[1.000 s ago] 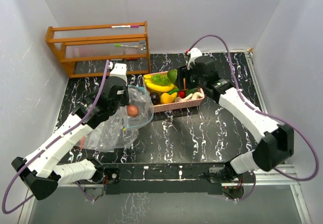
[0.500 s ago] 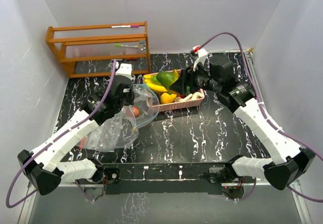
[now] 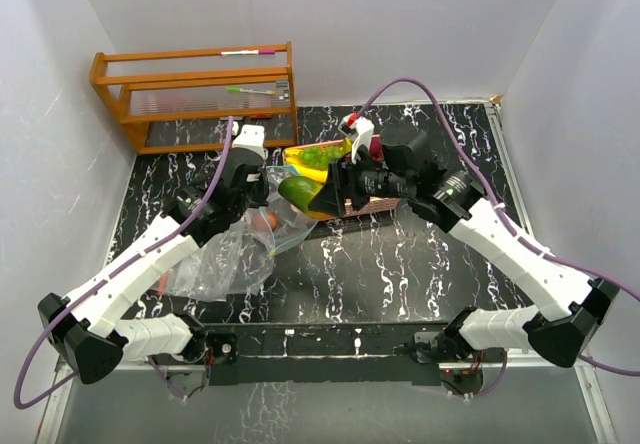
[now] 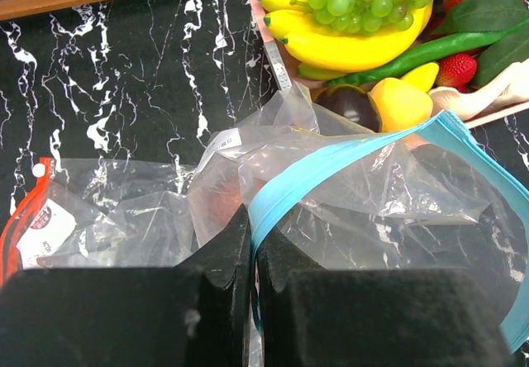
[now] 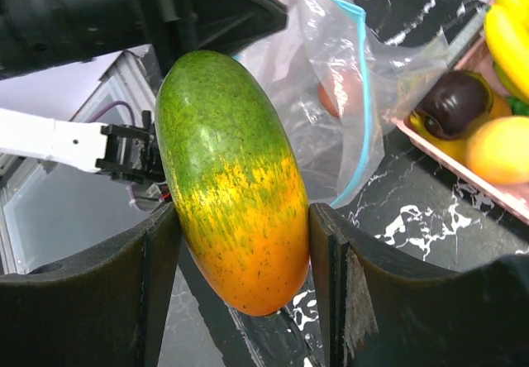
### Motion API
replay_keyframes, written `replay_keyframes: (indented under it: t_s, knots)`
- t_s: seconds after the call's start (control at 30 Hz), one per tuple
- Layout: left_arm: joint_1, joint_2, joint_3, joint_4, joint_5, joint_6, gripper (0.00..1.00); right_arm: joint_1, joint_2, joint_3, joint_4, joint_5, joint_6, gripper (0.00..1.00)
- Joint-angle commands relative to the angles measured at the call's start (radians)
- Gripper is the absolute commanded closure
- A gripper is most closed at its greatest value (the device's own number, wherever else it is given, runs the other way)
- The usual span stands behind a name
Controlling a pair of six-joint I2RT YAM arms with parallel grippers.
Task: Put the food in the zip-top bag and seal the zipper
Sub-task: Pick up the fake fruit from the bin, then place the fake fruit in the zipper food storage bag.
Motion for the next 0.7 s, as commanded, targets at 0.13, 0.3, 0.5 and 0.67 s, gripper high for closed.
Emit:
replay_keyframes:
  t_s: [0.13, 0.3, 0.5, 0.67]
  knots:
    - [0.004, -0.019, -0.003, 0.017, 0.015, -0.004, 1.00, 0.043, 0.111, 0.103, -0.050, 0.126, 0.048, 0.92]
    - [0.004, -0.020, -0.007, 0.021, 0.014, -0.005, 1.00, 0.074, 0.184, 0.170, -0.055, 0.184, 0.053, 0.87]
    - [0.004, -0.030, -0.005, 0.019, 0.017, -0.007, 1.00, 0.076, 0.209, 0.185, -0.045, 0.210, 0.053, 0.56]
    - [0.004, -0.037, -0.007, 0.014, 0.010, -0.007, 1.00, 0.076, 0.207, 0.181, -0.044, 0.228, 0.037, 0.32]
